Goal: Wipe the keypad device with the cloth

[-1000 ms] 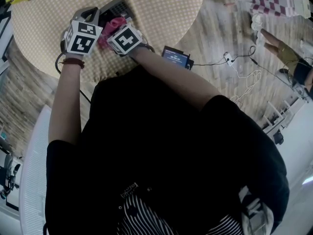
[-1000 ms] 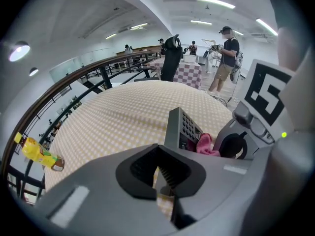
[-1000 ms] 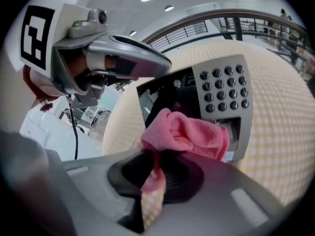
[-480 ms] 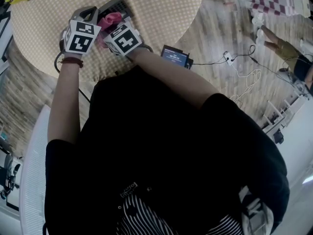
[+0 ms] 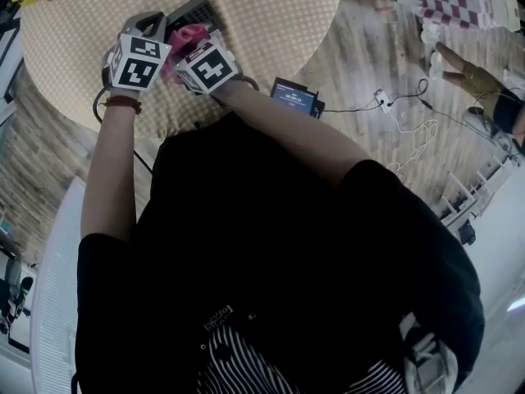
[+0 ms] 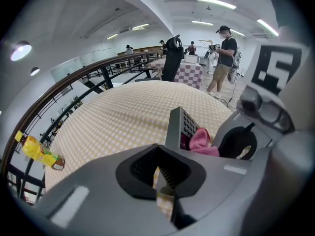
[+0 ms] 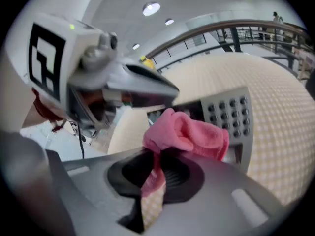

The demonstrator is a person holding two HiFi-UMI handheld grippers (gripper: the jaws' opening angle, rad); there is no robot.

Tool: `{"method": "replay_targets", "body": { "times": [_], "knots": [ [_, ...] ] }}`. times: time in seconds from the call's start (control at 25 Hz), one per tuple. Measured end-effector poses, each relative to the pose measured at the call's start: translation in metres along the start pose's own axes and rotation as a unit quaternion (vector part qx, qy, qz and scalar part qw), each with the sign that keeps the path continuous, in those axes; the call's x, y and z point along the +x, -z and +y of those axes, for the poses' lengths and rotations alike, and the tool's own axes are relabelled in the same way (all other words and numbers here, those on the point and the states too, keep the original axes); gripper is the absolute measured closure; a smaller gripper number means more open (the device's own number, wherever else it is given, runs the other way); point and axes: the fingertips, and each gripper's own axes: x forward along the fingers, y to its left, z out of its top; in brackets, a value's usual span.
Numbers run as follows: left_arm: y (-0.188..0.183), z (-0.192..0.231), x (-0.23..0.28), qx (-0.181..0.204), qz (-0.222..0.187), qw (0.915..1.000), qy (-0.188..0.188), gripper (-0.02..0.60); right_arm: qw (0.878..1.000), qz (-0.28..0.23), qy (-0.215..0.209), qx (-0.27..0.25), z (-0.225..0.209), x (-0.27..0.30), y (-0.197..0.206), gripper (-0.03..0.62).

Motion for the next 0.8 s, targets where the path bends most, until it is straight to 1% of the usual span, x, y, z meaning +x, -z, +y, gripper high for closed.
{"method": "replay_targets", "body": {
  "times": [0.08,0.12,0.2,0.28,0.4,0.52,0.6,0.72,0.8],
  "knots": [
    [0.0,-0.001,0.0,0.001,-0.001,1.0,0.001,0.58,0.999,-0.039,-0.023,-0.022,0.012,-0.005,-0.03,0.545],
    [0.001,-0.001,0.0,0.001,-0.001,1.0,0.0,0.58,0.998,-0.043,-0.027,-0.029,0.014,-0.006,-0.038,0.545],
    [0.0,0.0,0.0,0.0,-0.001,1.0,-0.003,0.58,0.998,-0.036,-0.026,-0.038,0.014,-0.006,-0.04,0.545],
    [0.0,0.0,0.0,0.0,-0.001,1.0,-0.006,0.58,0.999,-0.026,-0.023,-0.026,0.013,-0.003,-0.029,0.545],
    [0.002,0.001,-0.001,0.003,0.001,1.0,-0.009,0.58,0.999,-0.003,-0.028,0.017,0.007,0.007,-0.007,0.545],
    [0.0,0.001,-0.002,0.008,0.001,0.9999,-0.014,0.58,0.998,0.044,-0.017,0.03,-0.006,0.013,0.032,0.545],
    [0.001,-0.002,-0.002,0.011,0.001,0.9998,-0.019,0.58,0.996,0.07,-0.014,0.056,-0.014,0.016,0.056,0.545],
    [0.002,-0.001,0.0,0.006,-0.001,0.9995,-0.03,0.578,0.993,0.079,-0.027,0.088,-0.019,0.019,0.069,0.545],
    [0.001,0.001,0.001,-0.01,-0.005,0.9994,-0.032,0.578,0.994,0.074,-0.036,0.079,-0.017,0.016,0.066,0.545]
  ]
}}
